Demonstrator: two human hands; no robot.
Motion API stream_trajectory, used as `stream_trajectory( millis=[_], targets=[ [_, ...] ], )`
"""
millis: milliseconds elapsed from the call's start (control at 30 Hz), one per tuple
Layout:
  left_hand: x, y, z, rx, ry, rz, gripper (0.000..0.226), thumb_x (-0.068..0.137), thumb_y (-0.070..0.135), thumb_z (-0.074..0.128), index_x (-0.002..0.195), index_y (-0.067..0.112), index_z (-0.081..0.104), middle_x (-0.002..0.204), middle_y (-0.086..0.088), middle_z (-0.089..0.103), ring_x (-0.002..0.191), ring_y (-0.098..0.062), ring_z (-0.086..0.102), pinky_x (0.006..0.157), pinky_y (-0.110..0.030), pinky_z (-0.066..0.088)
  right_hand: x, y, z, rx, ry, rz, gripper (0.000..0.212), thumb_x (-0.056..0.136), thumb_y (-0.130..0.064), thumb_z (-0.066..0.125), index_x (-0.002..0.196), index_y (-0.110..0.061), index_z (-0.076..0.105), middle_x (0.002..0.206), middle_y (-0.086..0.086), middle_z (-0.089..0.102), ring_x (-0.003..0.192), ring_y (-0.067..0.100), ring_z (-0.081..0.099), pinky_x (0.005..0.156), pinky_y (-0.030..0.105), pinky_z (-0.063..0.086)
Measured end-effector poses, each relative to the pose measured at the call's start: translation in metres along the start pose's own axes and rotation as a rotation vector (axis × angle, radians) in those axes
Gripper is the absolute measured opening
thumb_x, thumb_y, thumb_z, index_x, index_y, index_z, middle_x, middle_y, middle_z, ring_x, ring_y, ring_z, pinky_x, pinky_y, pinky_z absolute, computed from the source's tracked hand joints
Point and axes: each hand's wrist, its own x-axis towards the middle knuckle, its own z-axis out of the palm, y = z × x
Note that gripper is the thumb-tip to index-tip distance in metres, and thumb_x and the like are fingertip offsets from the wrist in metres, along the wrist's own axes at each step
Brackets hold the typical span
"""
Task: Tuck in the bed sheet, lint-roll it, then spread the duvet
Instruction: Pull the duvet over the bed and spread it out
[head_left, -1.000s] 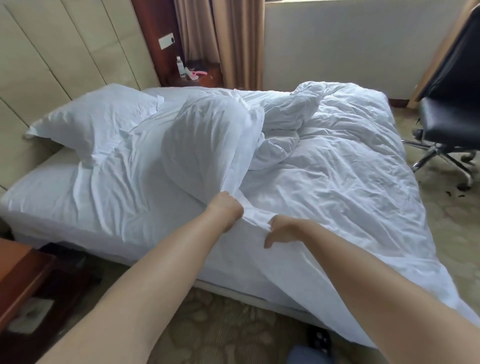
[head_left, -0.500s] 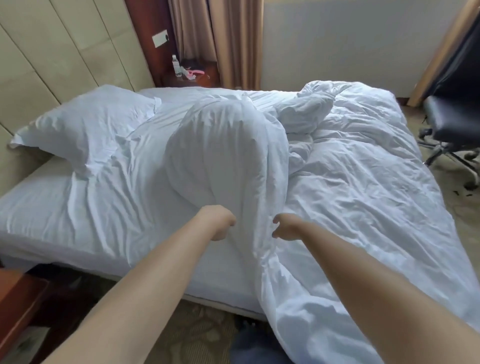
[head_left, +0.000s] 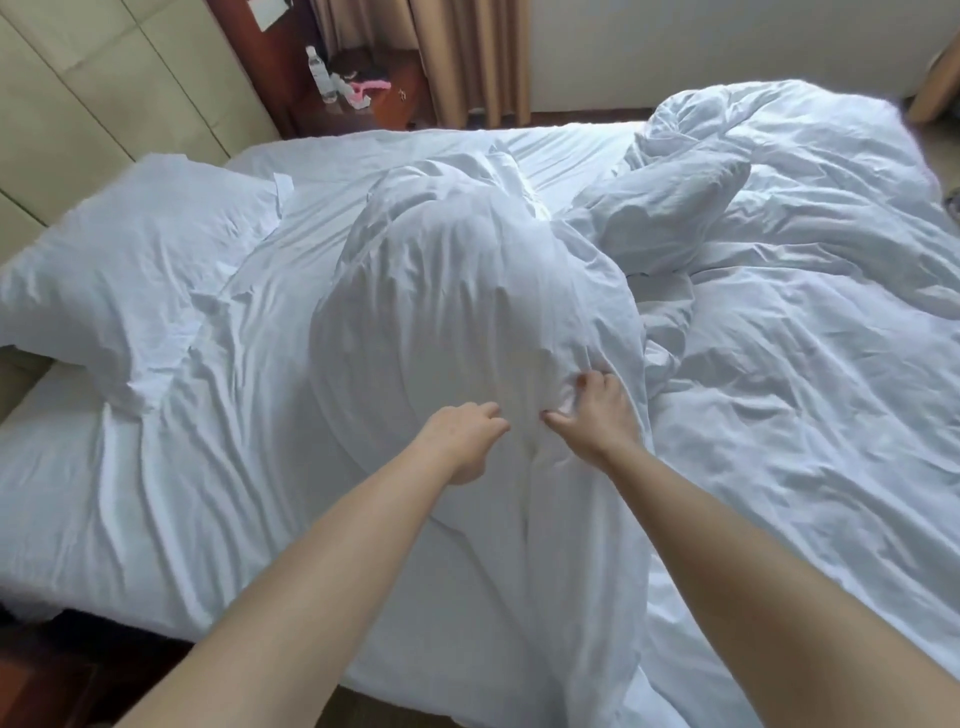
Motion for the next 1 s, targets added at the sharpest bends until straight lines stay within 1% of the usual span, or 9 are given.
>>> stream_trajectory(
  millis=[133, 200, 267, 400, 467, 567, 700, 867, 1000],
  targets=[
    [0.021, -0.028, -0.009, 0.035, 0.043, -0.029, 0.05, 0.085, 0.005, 0.046, 0.134, 0.017, 0.045, 0.132, -0.005, 0.044, 0.119, -0.028, 0.048, 0.094, -0.04, 0.043, 0.021, -0.013, 0.01, 0.124, 0.087, 0.119, 0.097, 0.075, -0.049, 0.072, 0.149, -0.021, 0.016, 0.151, 0.007, 0.014, 0.141, 0.024, 0.018, 0.113, 0.035, 0.021],
    [0.028, -0.039, -0.014, 0.054, 0.049, -0.055, 0.051, 0.086, 0.005, 0.045, 0.136, 0.016, 0.043, 0.133, -0.006, 0.043, 0.119, -0.028, 0.048, 0.094, -0.04, 0.043, 0.028, -0.018, 0.013, 0.18, 0.082, 0.151, 0.101, 0.075, -0.039, 0.073, 0.151, -0.026, 0.008, 0.152, 0.006, 0.012, 0.139, 0.025, 0.023, 0.111, 0.037, 0.026],
    [0.032, -0.047, -0.02, 0.072, 0.077, -0.07, 0.052, 0.087, 0.006, 0.045, 0.139, 0.016, 0.04, 0.135, -0.005, 0.042, 0.12, -0.028, 0.047, 0.094, -0.04, 0.043, 0.034, -0.026, 0.009, 0.232, 0.038, 0.188, 0.096, 0.077, -0.026, 0.068, 0.151, -0.029, 0.006, 0.146, 0.009, 0.026, 0.129, 0.031, 0.038, 0.105, 0.038, 0.038],
    [0.031, -0.054, -0.028, 0.099, 0.132, -0.075, 0.058, 0.088, 0.006, 0.046, 0.143, 0.016, 0.032, 0.138, -0.005, 0.041, 0.12, -0.027, 0.047, 0.093, -0.039, 0.043, 0.035, -0.043, -0.003, 0.18, 0.006, 0.188, 0.075, 0.08, -0.014, 0.057, 0.146, -0.016, 0.022, 0.127, 0.014, 0.055, 0.117, 0.034, 0.051, 0.093, 0.036, 0.043],
    [0.027, -0.058, -0.03, 0.112, 0.142, -0.088, 0.059, 0.089, 0.008, 0.046, 0.145, 0.016, 0.029, 0.138, -0.004, 0.041, 0.121, -0.026, 0.047, 0.092, -0.038, 0.042, 0.027, -0.054, -0.006, 0.177, -0.004, 0.161, 0.056, 0.081, -0.012, 0.055, 0.133, -0.01, 0.034, 0.117, 0.016, 0.06, 0.112, 0.035, 0.054, 0.089, 0.035, 0.043],
    [0.014, -0.064, -0.035, 0.116, 0.17, -0.1, 0.062, 0.089, 0.008, 0.048, 0.146, 0.016, 0.026, 0.138, -0.005, 0.042, 0.121, -0.026, 0.047, 0.091, -0.038, 0.041, 0.008, -0.079, -0.002, 0.256, -0.094, 0.11, 0.04, 0.081, -0.009, 0.05, 0.118, -0.009, 0.034, 0.1, 0.012, 0.058, 0.099, 0.036, 0.058, 0.082, 0.04, 0.05],
    [-0.018, -0.076, -0.041, 0.127, 0.254, -0.118, 0.075, 0.086, 0.004, 0.053, 0.151, 0.018, 0.017, 0.137, -0.004, 0.042, 0.119, -0.026, 0.047, 0.086, -0.036, 0.041, -0.025, -0.114, 0.005, 0.132, -0.213, -0.037, 0.07, 0.085, -0.008, 0.048, 0.147, -0.003, 0.017, 0.124, 0.016, 0.053, 0.113, 0.033, 0.054, 0.089, 0.036, 0.049],
    [-0.072, -0.105, -0.038, 0.11, 0.281, -0.215, 0.09, 0.084, 0.001, 0.056, 0.153, 0.024, 0.004, 0.142, -0.003, 0.036, 0.122, -0.026, 0.045, 0.09, -0.036, 0.041, -0.083, -0.152, 0.011, 0.032, -0.224, -0.178, 0.062, 0.08, -0.01, 0.053, 0.139, -0.009, 0.035, 0.126, 0.016, 0.056, 0.116, 0.032, 0.054, 0.088, 0.031, 0.047],
    [-0.127, -0.122, -0.025, 0.199, 0.313, -0.134, 0.1, 0.083, 0.0, 0.06, 0.152, 0.035, -0.004, 0.151, -0.005, 0.024, 0.13, -0.025, 0.039, 0.096, -0.038, 0.039, -0.154, -0.19, 0.043, -0.135, -0.329, -0.282, 0.044, 0.087, -0.011, 0.051, 0.129, -0.006, 0.039, 0.123, 0.014, 0.054, 0.111, 0.032, 0.054, 0.08, 0.031, 0.043]
  ],
)
